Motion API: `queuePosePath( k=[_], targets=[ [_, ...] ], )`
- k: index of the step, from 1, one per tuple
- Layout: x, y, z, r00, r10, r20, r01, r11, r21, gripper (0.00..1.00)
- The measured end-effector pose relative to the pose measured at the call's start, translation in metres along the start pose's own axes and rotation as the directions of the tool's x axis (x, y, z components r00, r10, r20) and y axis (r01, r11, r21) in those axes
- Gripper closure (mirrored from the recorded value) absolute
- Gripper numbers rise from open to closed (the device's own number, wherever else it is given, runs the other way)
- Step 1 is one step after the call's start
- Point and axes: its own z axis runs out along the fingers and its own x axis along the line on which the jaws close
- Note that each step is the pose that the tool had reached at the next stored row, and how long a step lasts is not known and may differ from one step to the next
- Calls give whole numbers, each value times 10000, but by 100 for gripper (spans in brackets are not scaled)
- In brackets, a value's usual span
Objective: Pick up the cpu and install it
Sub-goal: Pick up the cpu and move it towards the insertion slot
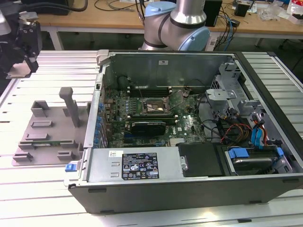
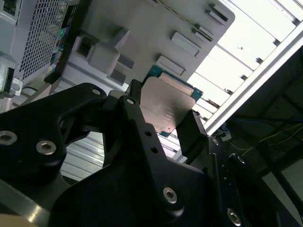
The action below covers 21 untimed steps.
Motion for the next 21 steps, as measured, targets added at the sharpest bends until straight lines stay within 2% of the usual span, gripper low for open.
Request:
queuePosePath(
  k=[6,9,14,15,17,21],
  targets=[
    [-214,-8,0,10000,0,0,0,10000,0,45],
    [-274,-10,1,10000,0,0,0,10000,0,45],
    [-443,-16,1,10000,0,0,0,10000,0,45],
    [-485,-18,2,10000,0,1,0,10000,0,45],
    [-616,-23,2,10000,-1,0,1,10000,0,45],
    [-750,-28,2,10000,0,0,0,10000,0,45]
  ],
)
